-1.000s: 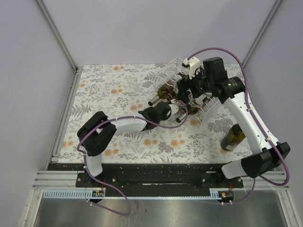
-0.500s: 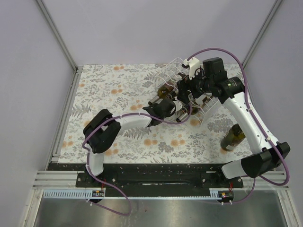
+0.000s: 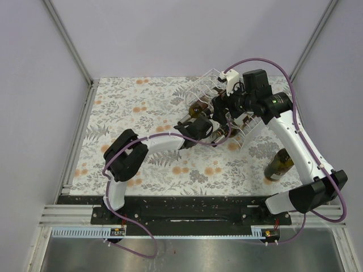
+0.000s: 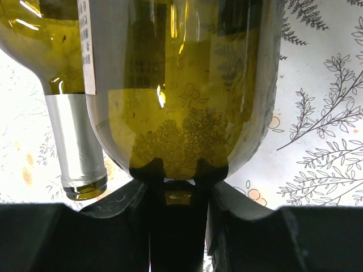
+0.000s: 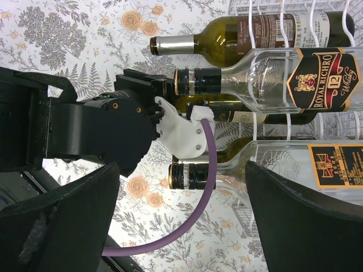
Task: Put the wine bottle on the wine rack
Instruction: Place the wine bottle in the wine rack.
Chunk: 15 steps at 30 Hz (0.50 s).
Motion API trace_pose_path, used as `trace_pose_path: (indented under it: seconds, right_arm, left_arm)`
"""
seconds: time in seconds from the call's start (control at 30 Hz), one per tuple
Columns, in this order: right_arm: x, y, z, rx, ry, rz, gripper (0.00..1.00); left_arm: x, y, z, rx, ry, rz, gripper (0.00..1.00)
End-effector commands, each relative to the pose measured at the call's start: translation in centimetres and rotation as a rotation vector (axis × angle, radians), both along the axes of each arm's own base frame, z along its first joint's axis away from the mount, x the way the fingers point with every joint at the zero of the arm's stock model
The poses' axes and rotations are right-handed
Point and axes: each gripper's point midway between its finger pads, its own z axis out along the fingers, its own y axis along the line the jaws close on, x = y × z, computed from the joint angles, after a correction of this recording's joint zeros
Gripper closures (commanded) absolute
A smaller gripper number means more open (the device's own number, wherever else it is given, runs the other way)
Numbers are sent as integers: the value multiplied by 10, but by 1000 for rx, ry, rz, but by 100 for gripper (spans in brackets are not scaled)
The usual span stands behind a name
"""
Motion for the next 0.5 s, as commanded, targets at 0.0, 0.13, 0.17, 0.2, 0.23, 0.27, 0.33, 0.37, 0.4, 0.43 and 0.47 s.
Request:
trace_pose_path:
  seconds: [0.0, 0.13, 0.17, 0.2, 0.23, 0.27, 0.33, 0.37, 0.4, 0.43, 0.47]
  right_arm:
    - [-1, -4, 12, 8, -37, -2, 1]
    - [-2, -4, 12, 6, -38, 0, 1]
    - [-3, -5, 12, 4, -36, -2, 1]
    - [-2, -5, 11, 4, -34, -2, 0]
    - [-2, -5, 11, 4, -36, -2, 0]
    - [-2, -5, 11, 5, -34, -2, 0]
    - [-3, -4, 12, 6, -33, 0, 1]
    - [-3, -4, 12, 7, -31, 1, 1]
    - [-3, -4, 12, 6, -30, 1, 1]
    - [-3, -4, 13, 6, -31, 0, 1]
    - [-3, -4, 14, 6, -34, 1, 1]
  left_arm:
    - [21, -29, 38, -134, -78, 14, 64]
    - [19, -29, 37, -134, -72, 10, 59]
    - [18, -28, 34, -129, -68, 11, 58]
    - [18, -27, 33, -129, -67, 13, 57]
    - [18, -27, 33, -130, -66, 12, 56]
    - [17, -26, 31, -126, -63, 12, 53]
    - [17, -26, 31, -127, -62, 11, 52]
    - [16, -26, 30, -125, -60, 10, 52]
    - [15, -26, 29, -125, -59, 11, 52]
    - [16, -25, 30, -126, -60, 12, 52]
    - [15, -26, 29, -126, -59, 10, 52]
